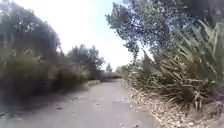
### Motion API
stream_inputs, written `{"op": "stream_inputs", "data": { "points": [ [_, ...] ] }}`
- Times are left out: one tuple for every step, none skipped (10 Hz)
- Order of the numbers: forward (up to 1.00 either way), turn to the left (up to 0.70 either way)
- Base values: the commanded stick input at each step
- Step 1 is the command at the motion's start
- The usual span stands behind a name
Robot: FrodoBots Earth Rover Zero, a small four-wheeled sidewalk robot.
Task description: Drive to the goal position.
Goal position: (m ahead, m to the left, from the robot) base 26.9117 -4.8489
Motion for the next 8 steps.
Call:
{"op": "stream_inputs", "data": {
  "points": [
    [0.85, 0.0],
    [0.85, 0.0],
    [0.85, 0.0],
    [0.85, 0.0],
    [0.85, 0.0],
    [0.85, 0.0],
    [0.85, 0.0],
    [0.85, 0.0]
  ]
}}
